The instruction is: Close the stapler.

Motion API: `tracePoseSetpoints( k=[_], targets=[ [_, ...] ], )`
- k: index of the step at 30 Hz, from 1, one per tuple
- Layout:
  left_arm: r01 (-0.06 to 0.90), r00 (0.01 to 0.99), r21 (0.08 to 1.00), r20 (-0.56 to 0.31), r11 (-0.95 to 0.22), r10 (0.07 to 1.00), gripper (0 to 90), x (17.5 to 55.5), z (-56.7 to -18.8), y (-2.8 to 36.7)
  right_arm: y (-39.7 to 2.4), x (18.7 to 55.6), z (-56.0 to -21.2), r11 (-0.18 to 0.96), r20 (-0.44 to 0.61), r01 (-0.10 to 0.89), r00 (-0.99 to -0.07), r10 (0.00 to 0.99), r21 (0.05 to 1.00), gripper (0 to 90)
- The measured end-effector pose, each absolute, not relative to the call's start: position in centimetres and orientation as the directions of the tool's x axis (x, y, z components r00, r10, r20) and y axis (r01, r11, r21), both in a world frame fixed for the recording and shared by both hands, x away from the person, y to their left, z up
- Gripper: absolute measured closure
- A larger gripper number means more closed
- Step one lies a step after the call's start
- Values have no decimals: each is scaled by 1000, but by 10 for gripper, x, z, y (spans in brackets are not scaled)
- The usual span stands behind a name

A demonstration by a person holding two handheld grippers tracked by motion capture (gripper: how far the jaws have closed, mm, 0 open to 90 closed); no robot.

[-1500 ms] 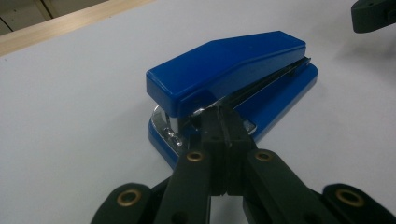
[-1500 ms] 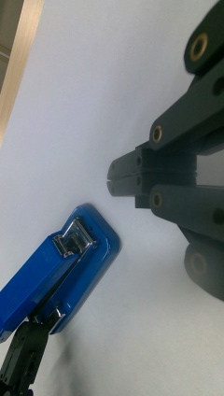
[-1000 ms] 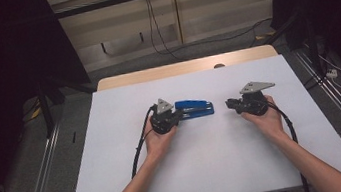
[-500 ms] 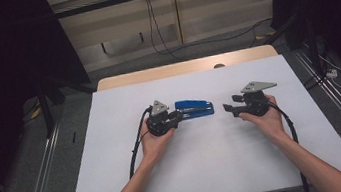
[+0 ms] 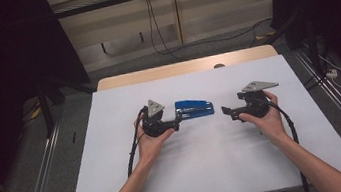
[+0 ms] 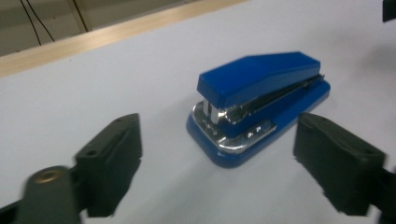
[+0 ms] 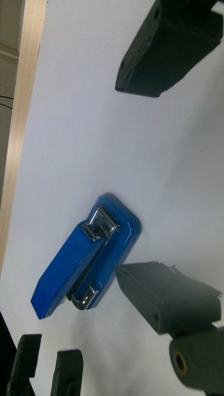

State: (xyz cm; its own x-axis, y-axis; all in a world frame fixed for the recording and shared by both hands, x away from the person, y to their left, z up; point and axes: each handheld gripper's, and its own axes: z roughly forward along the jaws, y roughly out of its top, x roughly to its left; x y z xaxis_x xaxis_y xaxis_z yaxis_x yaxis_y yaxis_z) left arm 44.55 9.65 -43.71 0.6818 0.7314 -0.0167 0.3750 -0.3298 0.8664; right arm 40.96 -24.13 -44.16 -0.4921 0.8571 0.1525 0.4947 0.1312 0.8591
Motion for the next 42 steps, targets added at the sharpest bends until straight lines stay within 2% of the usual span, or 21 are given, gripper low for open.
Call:
tracePoseSetpoints(
  k=[2,3,9,15,22,36,42],
  targets=[
    [380,681,867,-26,-322,732,43,445,-435,99,-241,409,-441,130,149,494,-486,861,860,50],
    [379,685,867,-30,-322,728,37,444,-434,99,-241,408,-440,135,141,491,-484,864,860,35],
    [379,691,875,-52,-301,721,37,437,-430,107,-241,401,-435,135,113,448,-484,867,884,40],
    [353,699,878,-18,-323,715,39,427,-428,113,-239,395,-434,148,94,438,-485,869,887,44],
    [362,676,892,-51,-271,735,37,412,-422,133,-240,385,-431,130,89,416,-467,880,900,45],
    [359,628,900,-37,-248,777,36,390,-419,167,-246,366,-428,122,57,368,-439,896,922,42],
    [355,618,902,-30,-245,786,36,380,-419,177,-255,352,-422,107,34,331,-393,919,937,42]
  ],
)
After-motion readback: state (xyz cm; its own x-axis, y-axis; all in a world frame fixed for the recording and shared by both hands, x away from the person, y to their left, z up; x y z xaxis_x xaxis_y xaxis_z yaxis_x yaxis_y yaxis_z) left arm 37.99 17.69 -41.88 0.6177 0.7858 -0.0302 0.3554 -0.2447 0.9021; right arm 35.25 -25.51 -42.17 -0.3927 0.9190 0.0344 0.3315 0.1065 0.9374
